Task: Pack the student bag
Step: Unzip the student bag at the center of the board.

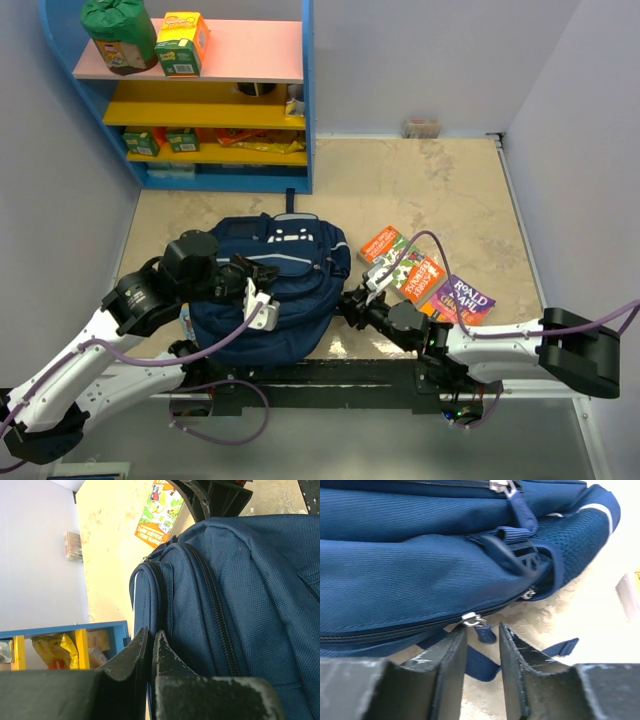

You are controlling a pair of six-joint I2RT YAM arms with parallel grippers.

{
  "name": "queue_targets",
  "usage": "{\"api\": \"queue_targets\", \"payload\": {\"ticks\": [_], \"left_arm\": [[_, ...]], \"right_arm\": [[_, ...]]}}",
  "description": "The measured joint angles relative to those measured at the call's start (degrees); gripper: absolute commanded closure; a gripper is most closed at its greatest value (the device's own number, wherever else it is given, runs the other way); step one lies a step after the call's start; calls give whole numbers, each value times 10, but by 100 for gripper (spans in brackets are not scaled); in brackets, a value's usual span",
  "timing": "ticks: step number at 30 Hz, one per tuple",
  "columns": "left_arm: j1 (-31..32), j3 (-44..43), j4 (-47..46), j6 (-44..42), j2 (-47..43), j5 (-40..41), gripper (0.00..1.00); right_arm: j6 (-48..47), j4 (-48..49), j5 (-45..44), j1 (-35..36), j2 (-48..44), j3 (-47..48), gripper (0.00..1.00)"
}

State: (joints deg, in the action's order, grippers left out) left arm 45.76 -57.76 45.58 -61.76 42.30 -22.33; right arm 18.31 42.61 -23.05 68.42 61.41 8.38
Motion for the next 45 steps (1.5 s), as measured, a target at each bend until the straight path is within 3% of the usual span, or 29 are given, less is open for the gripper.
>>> {"api": "queue_targets", "payload": {"ticks": [11, 17, 31, 39, 45], "left_arm": [[0, -3, 2, 0, 4, 0, 100], [0, -3, 6, -3, 6, 0, 100], [1, 14, 1, -8, 22, 0, 100], [1, 36, -46, 17, 80, -2, 100], [5, 32, -105, 96, 166, -11, 100]], "right_arm": [[-11, 40, -9, 16, 40, 0, 100], [-11, 33, -42, 40, 32, 0, 100], [19, -92, -111, 161, -53, 25, 100], [49, -180, -152, 247, -49, 78, 100], [73, -246, -199, 291, -45, 114, 100]]}}
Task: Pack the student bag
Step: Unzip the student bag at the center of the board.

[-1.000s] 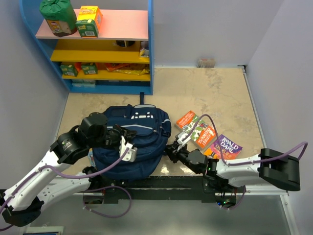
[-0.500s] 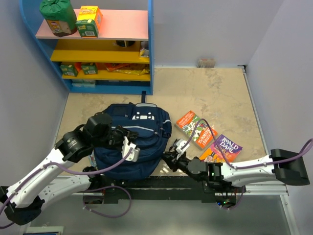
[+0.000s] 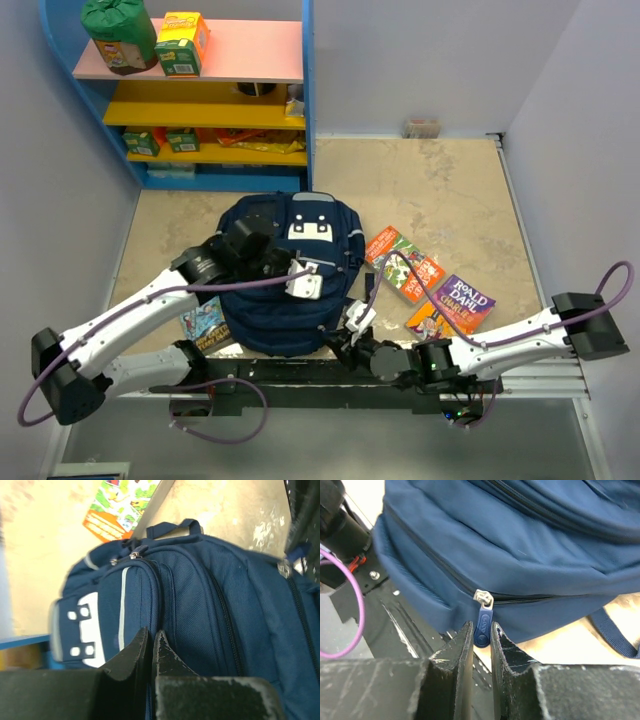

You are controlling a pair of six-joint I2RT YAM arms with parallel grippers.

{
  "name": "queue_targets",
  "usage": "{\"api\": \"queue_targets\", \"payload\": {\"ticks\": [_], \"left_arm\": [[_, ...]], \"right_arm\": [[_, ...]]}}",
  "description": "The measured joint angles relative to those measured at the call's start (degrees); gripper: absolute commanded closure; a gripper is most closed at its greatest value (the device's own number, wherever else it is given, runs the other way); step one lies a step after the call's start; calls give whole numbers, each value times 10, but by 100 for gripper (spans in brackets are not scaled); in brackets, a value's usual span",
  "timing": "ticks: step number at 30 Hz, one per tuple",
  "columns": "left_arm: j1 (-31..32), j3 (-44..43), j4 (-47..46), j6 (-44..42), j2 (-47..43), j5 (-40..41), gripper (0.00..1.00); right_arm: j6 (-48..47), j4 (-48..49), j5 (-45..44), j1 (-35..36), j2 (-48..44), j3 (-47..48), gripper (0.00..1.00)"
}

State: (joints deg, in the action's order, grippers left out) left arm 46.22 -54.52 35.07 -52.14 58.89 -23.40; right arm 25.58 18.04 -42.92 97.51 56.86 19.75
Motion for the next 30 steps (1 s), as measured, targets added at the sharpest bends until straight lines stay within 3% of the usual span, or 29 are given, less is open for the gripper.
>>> {"api": "queue_targets", "payload": {"ticks": [15, 22, 25, 30], "left_arm": [[40, -146, -24, 214, 225, 19, 100], [46, -184, -31, 252, 257, 24, 100], [46, -191, -52, 251, 256, 31, 100], [46, -183, -68, 250, 241, 41, 100]], "right_arm": [[15, -68, -82, 61, 137, 135, 100], [11, -63, -90, 65, 206, 172, 100], [31, -84, -91, 75, 202, 182, 100], [42, -83, -94, 77, 116, 156, 100]]}}
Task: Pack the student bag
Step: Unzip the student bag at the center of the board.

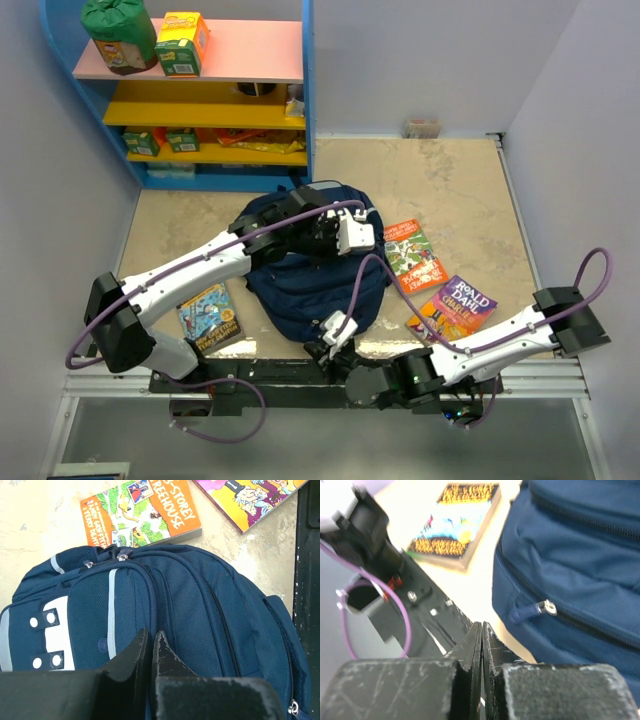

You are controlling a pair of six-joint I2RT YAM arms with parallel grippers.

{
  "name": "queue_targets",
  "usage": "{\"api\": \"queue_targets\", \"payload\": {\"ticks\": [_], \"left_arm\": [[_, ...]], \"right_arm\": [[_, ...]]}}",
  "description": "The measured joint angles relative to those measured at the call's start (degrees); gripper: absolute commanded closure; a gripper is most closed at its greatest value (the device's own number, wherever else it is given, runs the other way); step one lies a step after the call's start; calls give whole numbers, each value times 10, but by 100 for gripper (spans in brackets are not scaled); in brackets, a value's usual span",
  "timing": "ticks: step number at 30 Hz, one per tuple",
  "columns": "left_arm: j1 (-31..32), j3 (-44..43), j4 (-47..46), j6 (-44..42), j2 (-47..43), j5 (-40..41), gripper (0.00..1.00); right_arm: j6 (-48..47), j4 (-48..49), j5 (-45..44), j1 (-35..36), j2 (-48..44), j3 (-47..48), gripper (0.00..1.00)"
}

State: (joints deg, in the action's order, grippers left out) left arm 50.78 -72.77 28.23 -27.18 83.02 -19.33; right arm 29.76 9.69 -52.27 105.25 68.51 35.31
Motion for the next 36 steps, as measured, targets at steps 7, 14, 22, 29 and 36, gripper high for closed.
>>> {"api": "queue_targets", "payload": {"ticks": [7, 14, 22, 29, 36], "left_arm": [[0, 0, -3, 0, -1, 3, 100], [0, 0, -4, 0, -3, 5, 100], [0, -5, 0, 0, -3, 6, 100], [0, -10, 6, 0, -3, 6, 100], [0, -10, 6, 0, -3, 6, 100]], "right_arm": [[32, -18, -24, 0, 48, 23, 55], [178, -162, -43, 0, -1, 34, 46], [272, -214, -42, -8, 49, 80, 47], [355, -285, -69, -21, 119, 134, 50], [383, -309, -86, -56, 120, 156, 50]]}}
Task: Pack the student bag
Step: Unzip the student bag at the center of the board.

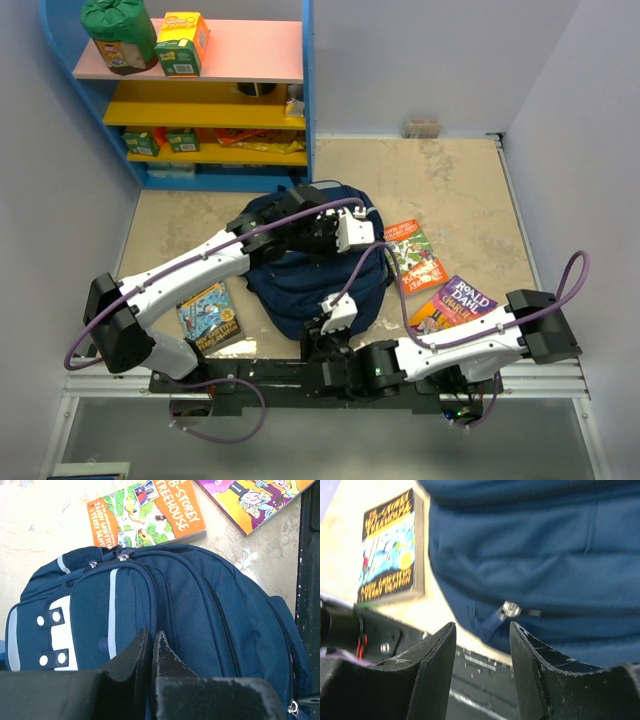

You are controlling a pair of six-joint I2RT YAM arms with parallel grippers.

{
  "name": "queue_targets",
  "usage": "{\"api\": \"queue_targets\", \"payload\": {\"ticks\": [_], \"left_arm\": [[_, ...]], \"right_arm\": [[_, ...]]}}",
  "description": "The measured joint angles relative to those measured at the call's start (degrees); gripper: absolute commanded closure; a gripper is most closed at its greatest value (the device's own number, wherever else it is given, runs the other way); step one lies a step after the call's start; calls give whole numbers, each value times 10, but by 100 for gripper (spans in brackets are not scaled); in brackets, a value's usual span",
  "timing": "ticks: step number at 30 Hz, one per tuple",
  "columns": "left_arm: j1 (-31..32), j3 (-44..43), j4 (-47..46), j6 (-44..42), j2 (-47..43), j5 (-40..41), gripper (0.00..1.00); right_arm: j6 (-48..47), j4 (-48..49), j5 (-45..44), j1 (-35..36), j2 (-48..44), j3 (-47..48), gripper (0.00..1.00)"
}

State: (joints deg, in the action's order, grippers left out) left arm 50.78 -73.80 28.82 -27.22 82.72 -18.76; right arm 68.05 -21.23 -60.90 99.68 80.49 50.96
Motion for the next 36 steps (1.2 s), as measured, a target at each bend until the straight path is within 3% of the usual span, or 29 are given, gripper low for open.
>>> {"api": "queue_targets", "payload": {"ticks": [16, 19, 22, 25, 32, 36], "left_arm": [[-1, 0, 12, -5, 0, -4, 100], [-1, 0, 13, -4, 0, -4, 100], [-1, 0, 14, -4, 0, -4, 100], [-1, -2, 18, -4, 0, -4, 100], [-2, -9, 22, -3, 0, -4, 100], [-2, -24, 29, -3, 9, -4, 100]], "right_arm": [[5, -10, 23, -52, 52, 33, 62], [11, -23, 28, -54, 62, 42, 70], [21, -34, 34, -55, 72, 49, 88], [29, -46, 33, -55, 74, 49, 100], [-18, -34, 23, -42, 78, 60, 100], [-77, -35, 2, -18, 122, 116, 100]]}}
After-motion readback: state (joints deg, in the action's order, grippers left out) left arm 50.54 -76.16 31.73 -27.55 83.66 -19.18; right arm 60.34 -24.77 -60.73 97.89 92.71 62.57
